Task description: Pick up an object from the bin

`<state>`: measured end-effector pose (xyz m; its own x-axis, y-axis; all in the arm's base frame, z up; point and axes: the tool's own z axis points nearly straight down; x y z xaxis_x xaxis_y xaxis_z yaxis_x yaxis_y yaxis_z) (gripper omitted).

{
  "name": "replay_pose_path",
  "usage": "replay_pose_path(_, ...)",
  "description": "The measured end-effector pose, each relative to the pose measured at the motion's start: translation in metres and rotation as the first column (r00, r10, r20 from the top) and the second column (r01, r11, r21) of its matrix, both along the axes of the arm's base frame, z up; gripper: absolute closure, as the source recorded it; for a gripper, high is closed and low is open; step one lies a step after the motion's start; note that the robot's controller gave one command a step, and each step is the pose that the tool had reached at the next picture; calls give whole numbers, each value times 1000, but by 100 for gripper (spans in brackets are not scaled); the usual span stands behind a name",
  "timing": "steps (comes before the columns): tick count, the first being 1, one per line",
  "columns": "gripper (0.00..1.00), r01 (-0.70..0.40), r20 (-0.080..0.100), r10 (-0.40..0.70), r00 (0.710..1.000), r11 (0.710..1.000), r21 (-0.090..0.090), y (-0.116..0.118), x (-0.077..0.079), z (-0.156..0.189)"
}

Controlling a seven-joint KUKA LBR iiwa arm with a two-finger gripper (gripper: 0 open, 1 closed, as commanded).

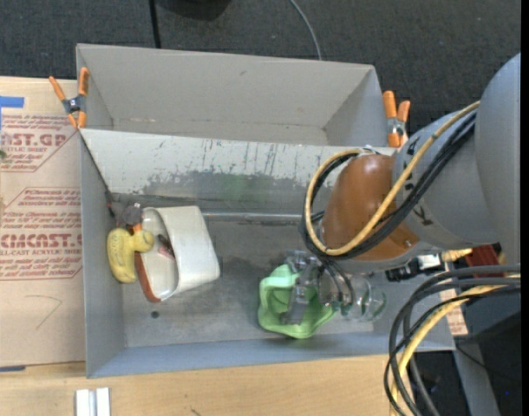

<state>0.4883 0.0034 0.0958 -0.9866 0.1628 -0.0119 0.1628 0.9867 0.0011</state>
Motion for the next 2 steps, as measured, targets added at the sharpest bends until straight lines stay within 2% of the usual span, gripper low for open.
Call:
replay_pose_path(1, 100, 0, 0, 0, 1000, 1000, 0, 0, 0, 0)
replay_pose_path(2, 100, -31, 0, 31, 1000, 1000, 0, 2, -1, 96)
